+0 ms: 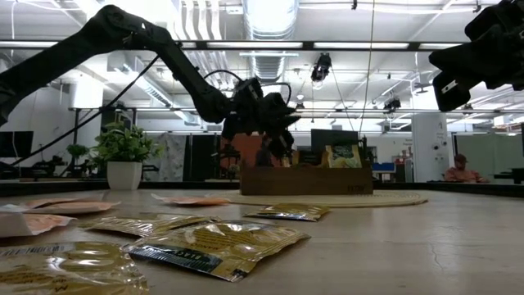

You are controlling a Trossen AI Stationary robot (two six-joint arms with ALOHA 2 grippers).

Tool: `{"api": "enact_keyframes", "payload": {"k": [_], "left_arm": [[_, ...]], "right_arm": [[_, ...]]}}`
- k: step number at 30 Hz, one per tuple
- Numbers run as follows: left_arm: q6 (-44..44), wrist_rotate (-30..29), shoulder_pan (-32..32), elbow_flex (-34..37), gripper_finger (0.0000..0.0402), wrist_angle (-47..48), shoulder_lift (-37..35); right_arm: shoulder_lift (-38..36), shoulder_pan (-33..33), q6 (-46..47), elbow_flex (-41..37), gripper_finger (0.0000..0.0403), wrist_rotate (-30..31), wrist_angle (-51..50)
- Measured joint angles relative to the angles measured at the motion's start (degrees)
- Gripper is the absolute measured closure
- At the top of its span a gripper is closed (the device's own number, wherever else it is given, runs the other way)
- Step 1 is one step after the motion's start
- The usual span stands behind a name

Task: Pick & Place Tea
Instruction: Put the orange tea bag into the middle section of the wooden organizer

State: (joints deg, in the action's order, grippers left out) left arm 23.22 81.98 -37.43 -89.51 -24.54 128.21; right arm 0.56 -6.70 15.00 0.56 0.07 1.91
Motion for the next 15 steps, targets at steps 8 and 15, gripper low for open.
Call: {"api": "enact_keyframes", "payload": {"k": [8, 15], "left_arm": [[2.0, 1.0, 1.0, -2.1, 0.0330, 0.1, -2.5], [3.6, 2.2, 2.9, -2.1, 0.0330, 1.2, -5.4]], "right_arm": [[0.0, 0.0, 0.0, 0.0, 0.0394, 0.0, 0.0], [0.0, 0.0, 0.0, 0.0, 0.0394, 0.0, 0.0]]}}
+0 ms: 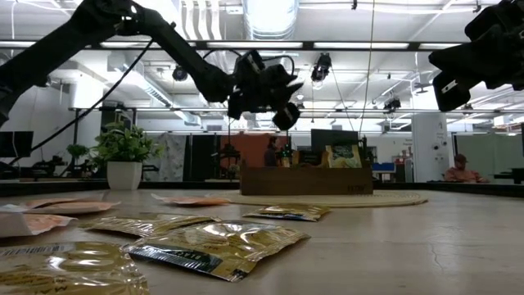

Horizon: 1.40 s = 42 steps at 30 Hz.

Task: Pick & Place Tea
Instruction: Put the orange tea bag into the middle section of the wooden organizer

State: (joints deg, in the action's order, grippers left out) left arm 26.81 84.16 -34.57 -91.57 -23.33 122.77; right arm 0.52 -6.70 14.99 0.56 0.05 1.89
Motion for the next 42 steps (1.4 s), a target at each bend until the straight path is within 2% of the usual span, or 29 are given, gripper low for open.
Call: {"api": "enact_keyframes", "payload": {"k": [6, 11, 16, 19, 23, 27, 34, 42], "left_arm": [[-1.9, 0.0, 2.2, 0.1, 0.0338, 2.7, -3.0], [-8.5, -0.6, 4.3, 0.1, 0.0386, 9.5, -6.2], [-15.1, -5.6, 6.3, 1.0, 0.0400, 18.8, -9.4], [-21.1, -10.0, 7.9, 1.1, 0.0401, 26.5, -11.5], [-30.8, -20.4, 10.0, 1.1, 0.0401, 38.6, -14.7], [-35.5, -29.9, 12.1, 1.1, 0.0401, 48.2, -17.6], [-35.1, -41.4, 17.3, 1.2, 0.0401, 56.2, -19.7], [-29.2, -53.9, 24.2, 1.8, 0.0401, 61.0, -21.2]], "right_arm": [[0.0, 0.0, 0.0, 0.0, 0.0394, 0.0, 0.0], [0.0, 0.0, 0.0, 0.0, 0.0394, 0.0, 0.0], [0.0, 0.0, 0.0, 0.0, 0.0394, 0.0, 0.0], [0.0, 0.0, 0.0, 0.0, 0.0394, 0.0, 0.0], [0.0, 0.0, 0.0, 0.0, 0.0394, 0.0, 0.0], [0.0, 0.0, 0.0, 0.0, 0.0394, 0.0, 0.0], [0.0, 0.0, 0.0, 0.0, 0.0394, 0.0, 0.0], [0.1, 0.0, 0.0, 0.0, 0.0394, 0.0, 0.0]]}}
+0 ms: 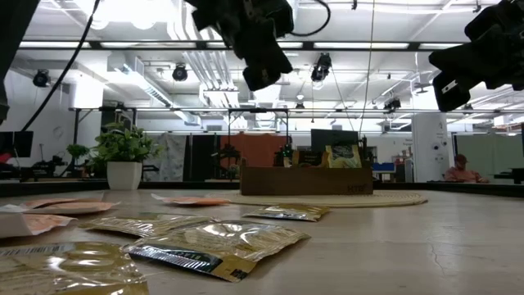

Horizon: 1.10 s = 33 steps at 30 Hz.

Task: Pick & Place Tea
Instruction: Put the orange tea bag into the middle section of the wooden organizer

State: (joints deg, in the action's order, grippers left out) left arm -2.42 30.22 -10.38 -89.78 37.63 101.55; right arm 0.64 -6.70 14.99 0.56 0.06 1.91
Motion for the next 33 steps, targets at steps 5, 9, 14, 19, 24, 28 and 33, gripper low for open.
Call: {"api": "enact_keyframes", "payload": {"k": [5, 9, 14, 19, 24, 28, 33], "left_arm": [[-1.1, -10.2, 5.6, 0.2, 0.0401, 2.1, -1.4], [-2.9, -14.9, 9.3, 0.2, 0.0401, 3.0, -1.7], [-3.6, -16.7, 13.4, 0.2, 0.0401, 4.7, -1.8], [-0.7, -18.5, 17.8, 1.9, 0.0398, 2.6, -1.8], [-3.0, -18.9, 22.0, 4.2, 0.0354, -2.7, -1.8], [-3.9, -22.6, 24.3, 4.6, 0.0293, -3.2, -1.8], [-3.0, -31.4, 25.1, 4.7, 0.0211, -0.9, -1.8]], "right_arm": [[0.1, 0.0, 0.0, 0.0, 0.0394, 0.0, 0.0], [0.1, 0.0, 0.0, 0.0, 0.0394, 0.0, 0.0], [0.1, 0.0, 0.0, 0.0, 0.0394, 0.0, 0.0], [0.1, 0.0, 0.0, 0.0, 0.0394, 0.0, 0.0], [0.0, 0.0, 0.0, 0.0, 0.0394, 0.0, 0.0], [0.0, 0.0, 0.0, 0.0, 0.0394, 0.0, 0.0], [0.0, 0.0, 0.0, 0.0, 0.0394, 0.0, 0.0]]}}
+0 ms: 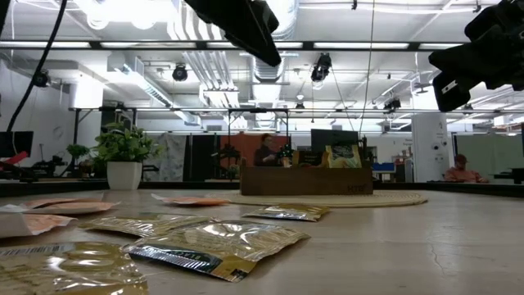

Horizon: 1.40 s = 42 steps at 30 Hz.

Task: Pick & Place Tea
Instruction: Put the orange tea bag into the middle section of the wooden organizer

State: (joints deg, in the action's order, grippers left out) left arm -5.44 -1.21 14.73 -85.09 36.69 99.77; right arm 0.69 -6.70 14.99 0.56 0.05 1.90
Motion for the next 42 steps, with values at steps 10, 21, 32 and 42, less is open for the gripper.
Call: {"api": "enact_keyframes", "payload": {"k": [10, 21, 32, 42], "left_arm": [[1.1, -1.4, 0.1, -2.0, 0.0143, 0.8, 4.4], [1.1, -1.4, 0.1, -4.2, 0.0142, 1.9, 10.4], [-0.1, 0.3, 0.1, -4.2, 0.0142, 2.8, 16.0], [1.3, 3.4, 0.7, -4.4, 0.0142, 1.4, 20.7]], "right_arm": [[0.0, 0.0, 0.0, 0.0, 0.0394, 0.0, 0.0], [0.1, 0.0, 0.0, 0.0, 0.0394, 0.0, 0.0], [0.1, 0.0, 0.0, 0.0, 0.0394, 0.0, 0.0], [0.2, 0.0, 0.0, 0.0, 0.0394, 0.0, 0.0]]}}
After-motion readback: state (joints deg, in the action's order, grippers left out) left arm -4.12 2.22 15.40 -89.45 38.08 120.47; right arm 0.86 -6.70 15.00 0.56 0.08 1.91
